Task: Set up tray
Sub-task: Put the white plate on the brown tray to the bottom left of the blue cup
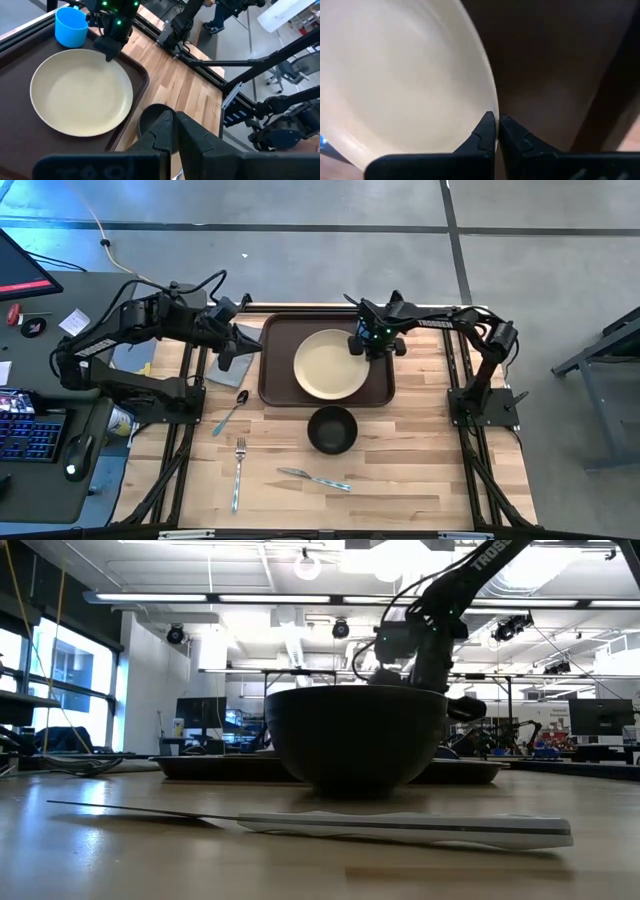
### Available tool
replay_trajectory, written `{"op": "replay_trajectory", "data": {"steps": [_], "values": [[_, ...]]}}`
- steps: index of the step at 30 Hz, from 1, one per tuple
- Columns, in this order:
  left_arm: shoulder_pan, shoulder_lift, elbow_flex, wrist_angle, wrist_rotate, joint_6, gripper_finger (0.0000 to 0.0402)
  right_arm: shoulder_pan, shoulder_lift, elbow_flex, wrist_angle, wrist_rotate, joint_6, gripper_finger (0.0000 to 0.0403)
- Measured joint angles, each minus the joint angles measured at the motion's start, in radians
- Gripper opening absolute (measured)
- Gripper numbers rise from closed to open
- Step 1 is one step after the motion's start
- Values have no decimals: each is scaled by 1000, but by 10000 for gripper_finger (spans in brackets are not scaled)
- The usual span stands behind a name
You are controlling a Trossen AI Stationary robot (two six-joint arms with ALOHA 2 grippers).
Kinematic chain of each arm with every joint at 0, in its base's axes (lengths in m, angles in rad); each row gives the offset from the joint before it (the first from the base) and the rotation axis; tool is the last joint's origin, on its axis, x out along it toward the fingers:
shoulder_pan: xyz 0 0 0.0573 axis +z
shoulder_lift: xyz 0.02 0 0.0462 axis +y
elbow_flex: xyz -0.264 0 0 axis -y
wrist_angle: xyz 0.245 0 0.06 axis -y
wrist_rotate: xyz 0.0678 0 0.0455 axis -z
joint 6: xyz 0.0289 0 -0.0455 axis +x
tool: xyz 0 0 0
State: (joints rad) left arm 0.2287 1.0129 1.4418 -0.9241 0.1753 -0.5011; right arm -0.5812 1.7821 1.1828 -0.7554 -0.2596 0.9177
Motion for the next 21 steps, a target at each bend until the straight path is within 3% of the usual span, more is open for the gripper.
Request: {"op": "replay_trajectory", "data": {"steps": [21], "values": [[0, -11, 0, -1, 0, -64, 58, -21, -1, 0, -138, 86, -74, 12]]}}
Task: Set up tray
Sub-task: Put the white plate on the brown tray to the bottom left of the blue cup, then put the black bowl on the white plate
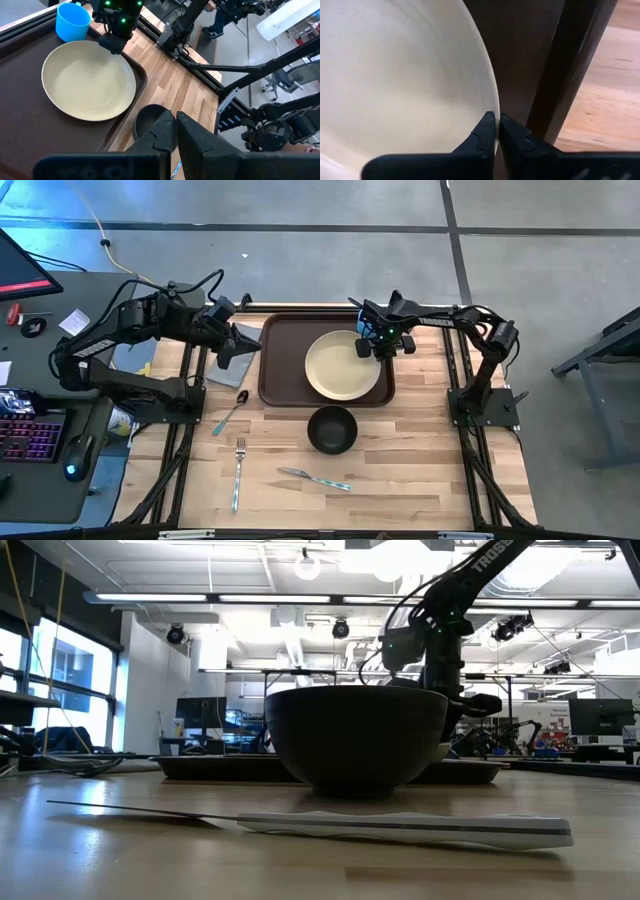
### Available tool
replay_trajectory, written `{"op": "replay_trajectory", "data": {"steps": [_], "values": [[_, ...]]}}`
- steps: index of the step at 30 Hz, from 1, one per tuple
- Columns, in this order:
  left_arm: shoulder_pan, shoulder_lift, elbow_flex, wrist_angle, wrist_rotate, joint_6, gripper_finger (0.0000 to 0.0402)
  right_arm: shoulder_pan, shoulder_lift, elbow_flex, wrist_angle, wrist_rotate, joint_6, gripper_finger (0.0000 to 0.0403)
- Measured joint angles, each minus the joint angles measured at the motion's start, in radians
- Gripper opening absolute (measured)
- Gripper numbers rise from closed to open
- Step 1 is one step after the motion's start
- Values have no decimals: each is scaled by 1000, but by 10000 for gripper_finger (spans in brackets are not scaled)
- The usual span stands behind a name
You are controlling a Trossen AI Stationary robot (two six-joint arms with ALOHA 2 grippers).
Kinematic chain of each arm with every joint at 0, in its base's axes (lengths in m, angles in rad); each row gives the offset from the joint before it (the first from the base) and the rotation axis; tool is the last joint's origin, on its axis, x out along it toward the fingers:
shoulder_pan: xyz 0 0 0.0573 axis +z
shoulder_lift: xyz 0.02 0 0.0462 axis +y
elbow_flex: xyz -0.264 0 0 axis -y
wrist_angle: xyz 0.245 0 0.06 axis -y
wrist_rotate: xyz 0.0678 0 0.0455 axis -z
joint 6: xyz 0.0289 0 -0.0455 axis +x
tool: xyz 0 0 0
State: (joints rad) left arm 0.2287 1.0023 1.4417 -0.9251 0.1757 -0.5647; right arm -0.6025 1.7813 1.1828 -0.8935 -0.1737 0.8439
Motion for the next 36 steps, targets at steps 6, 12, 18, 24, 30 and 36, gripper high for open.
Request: {"op": "replay_trajectory", "data": {"steps": [6, 12, 18, 24, 30, 36], "values": [[0, 0, 0, 2, 0, -16, 58, 0, 0, 0, 0, 8, -15, 63], [0, 0, 0, 8, 0, -44, 58, 1, -34, 0, 26, -41, -43, 112], [0, 0, 0, 46, -2, -47, 58, 1, -142, 0, 29, -43, -60, 142], [0, 0, 0, 72, -25, -48, 58, 35, -291, 0, 23, -64, -92, 154], [0, 0, 0, 72, -79, -73, 58, 208, -400, 0, 29, -67, -182, 147], [0, 1, 0, 71, -115, -99, 58, 436, -378, 0, 90, -13, -177, 145]]}}
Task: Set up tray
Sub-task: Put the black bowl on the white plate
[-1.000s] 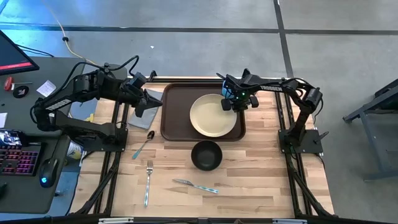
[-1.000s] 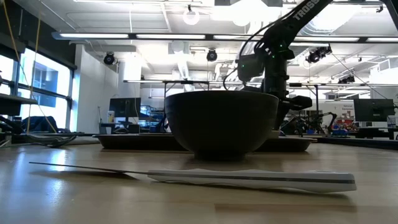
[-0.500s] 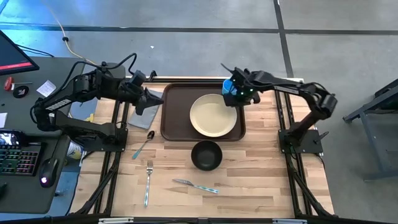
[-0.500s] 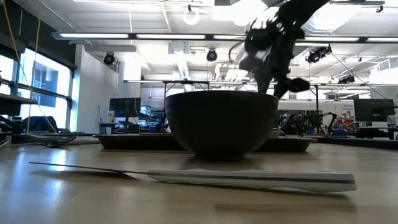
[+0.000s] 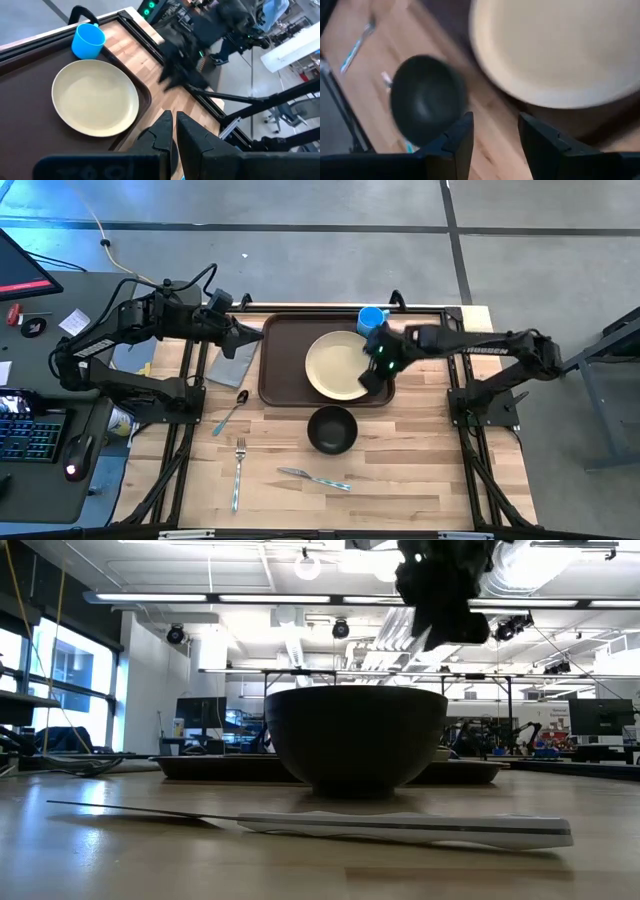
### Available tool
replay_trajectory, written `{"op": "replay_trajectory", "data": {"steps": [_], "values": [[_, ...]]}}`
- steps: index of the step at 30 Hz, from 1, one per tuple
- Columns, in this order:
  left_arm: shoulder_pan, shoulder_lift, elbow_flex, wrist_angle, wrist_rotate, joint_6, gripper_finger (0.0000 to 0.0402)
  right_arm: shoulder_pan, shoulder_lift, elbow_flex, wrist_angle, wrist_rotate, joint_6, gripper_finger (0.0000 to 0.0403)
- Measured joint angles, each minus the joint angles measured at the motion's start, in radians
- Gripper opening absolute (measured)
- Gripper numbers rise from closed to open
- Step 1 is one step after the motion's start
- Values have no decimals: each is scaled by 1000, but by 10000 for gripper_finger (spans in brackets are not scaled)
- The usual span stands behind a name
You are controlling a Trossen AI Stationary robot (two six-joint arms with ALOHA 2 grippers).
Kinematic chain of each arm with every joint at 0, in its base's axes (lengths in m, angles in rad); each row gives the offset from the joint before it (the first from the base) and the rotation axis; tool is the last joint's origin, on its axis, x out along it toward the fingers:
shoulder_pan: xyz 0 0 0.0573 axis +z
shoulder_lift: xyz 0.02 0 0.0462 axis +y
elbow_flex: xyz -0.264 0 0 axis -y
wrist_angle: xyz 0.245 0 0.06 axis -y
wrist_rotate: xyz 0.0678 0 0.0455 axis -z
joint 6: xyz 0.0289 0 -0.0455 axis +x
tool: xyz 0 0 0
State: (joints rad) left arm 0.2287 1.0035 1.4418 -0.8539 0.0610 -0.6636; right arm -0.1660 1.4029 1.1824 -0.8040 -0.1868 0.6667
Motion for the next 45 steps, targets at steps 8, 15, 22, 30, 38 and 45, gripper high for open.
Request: {"op": "replay_trajectory", "data": {"steps": [8, 15, 22, 30, 38, 45], "values": [[0, 0, 0, 0, -1, -5, 58, 139, 134, 0, 203, 41, 51, 145], [0, 0, 0, -1, -2, 3, 58, 184, 241, 0, 210, 20, -15, 145], [0, 0, 0, -16, -1, 4, 58, 209, 276, 0, 214, 43, -111, 145], [0, 0, 0, -20, 20, 4, 58, 205, 323, 0, 227, 88, -143, 145], [0, 0, 0, -60, 35, 4, 58, 206, 380, 0, 233, 68, -145, 129], [0, 0, 0, -71, 36, 4, 58, 203, 376, 0, 233, 65, -138, 40]]}}
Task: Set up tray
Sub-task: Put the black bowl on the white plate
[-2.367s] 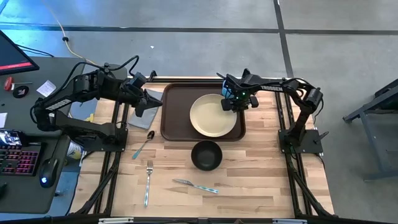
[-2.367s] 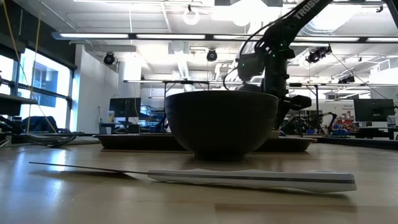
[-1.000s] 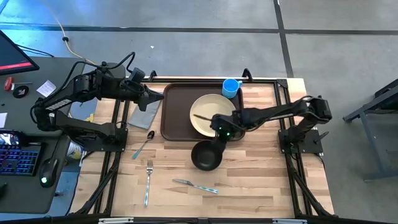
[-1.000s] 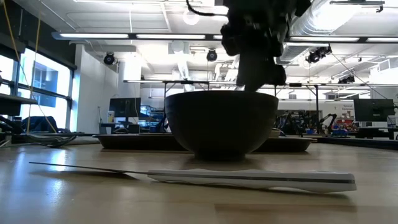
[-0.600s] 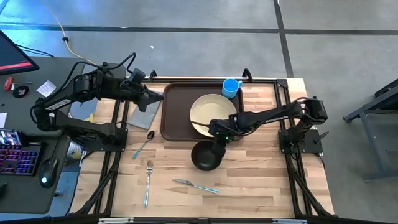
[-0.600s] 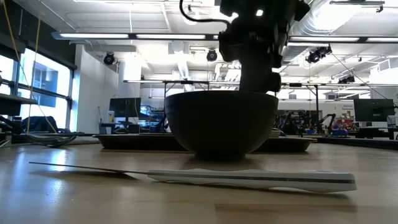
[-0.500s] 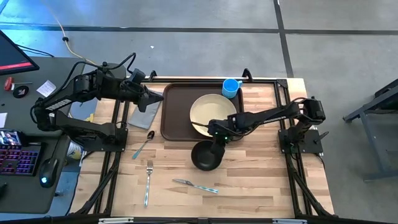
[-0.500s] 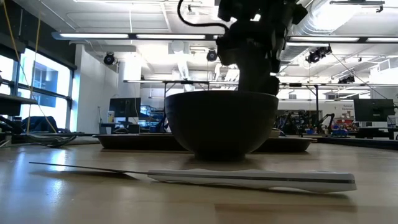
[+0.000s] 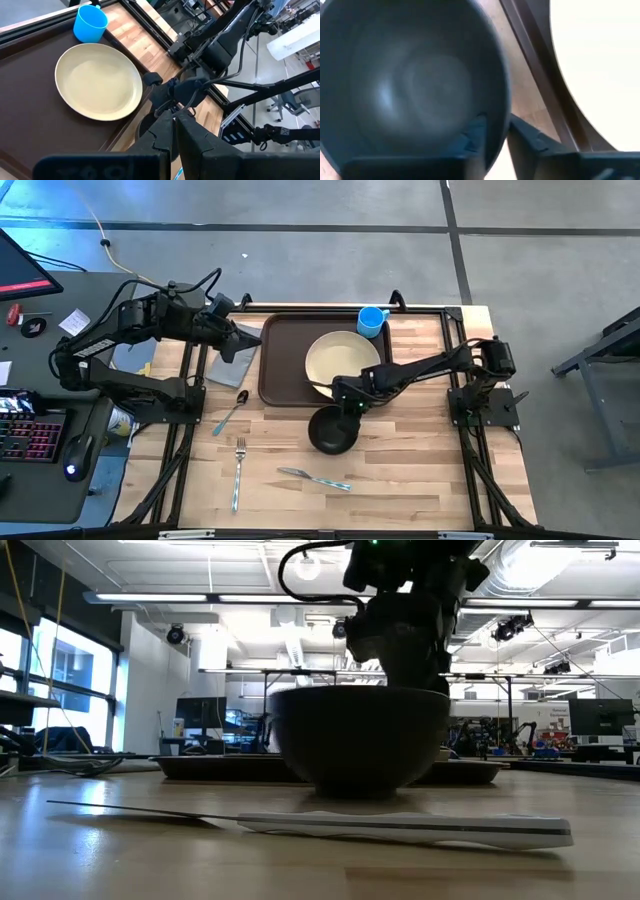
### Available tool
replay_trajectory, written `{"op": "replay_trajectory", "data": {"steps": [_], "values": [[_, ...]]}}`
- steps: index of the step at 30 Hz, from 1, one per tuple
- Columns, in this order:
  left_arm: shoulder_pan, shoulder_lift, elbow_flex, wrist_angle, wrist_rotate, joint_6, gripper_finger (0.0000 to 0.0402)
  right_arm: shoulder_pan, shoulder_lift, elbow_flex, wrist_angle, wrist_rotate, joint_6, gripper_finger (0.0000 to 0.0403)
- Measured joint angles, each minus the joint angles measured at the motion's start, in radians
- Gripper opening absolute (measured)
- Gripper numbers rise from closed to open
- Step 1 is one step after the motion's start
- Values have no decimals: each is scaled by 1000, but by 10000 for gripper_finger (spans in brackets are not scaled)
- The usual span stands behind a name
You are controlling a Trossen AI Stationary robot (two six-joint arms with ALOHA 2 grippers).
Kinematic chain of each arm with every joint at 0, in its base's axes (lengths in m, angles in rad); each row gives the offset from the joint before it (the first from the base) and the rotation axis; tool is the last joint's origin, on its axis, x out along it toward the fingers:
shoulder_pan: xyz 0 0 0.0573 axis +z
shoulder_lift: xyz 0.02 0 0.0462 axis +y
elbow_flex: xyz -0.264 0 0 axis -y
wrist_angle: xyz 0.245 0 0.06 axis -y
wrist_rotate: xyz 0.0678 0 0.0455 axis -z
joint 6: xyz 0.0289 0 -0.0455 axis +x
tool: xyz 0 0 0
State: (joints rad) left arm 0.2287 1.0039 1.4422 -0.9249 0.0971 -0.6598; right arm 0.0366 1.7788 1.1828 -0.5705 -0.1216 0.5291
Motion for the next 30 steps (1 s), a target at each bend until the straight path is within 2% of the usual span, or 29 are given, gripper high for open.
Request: {"op": "replay_trajectory", "data": {"steps": [3, 12, 18, 22, 30], "values": [[0, 0, 0, 0, 0, 0, 58, -10, -6, 0, -2, -27, 21, 8], [0, 0, 0, 1, 14, 0, 58, -111, -136, 2, 5, -31, 189, 8], [0, 0, 0, 1, 16, 1, 58, -241, -195, 3, -63, -50, 276, 6], [0, 0, 0, 2, 16, 12, 58, -341, -192, 1, -127, -42, 276, 3], [0, 0, 0, 2, 15, 27, 58, -513, -159, -8, -132, -8, 301, 4]]}}
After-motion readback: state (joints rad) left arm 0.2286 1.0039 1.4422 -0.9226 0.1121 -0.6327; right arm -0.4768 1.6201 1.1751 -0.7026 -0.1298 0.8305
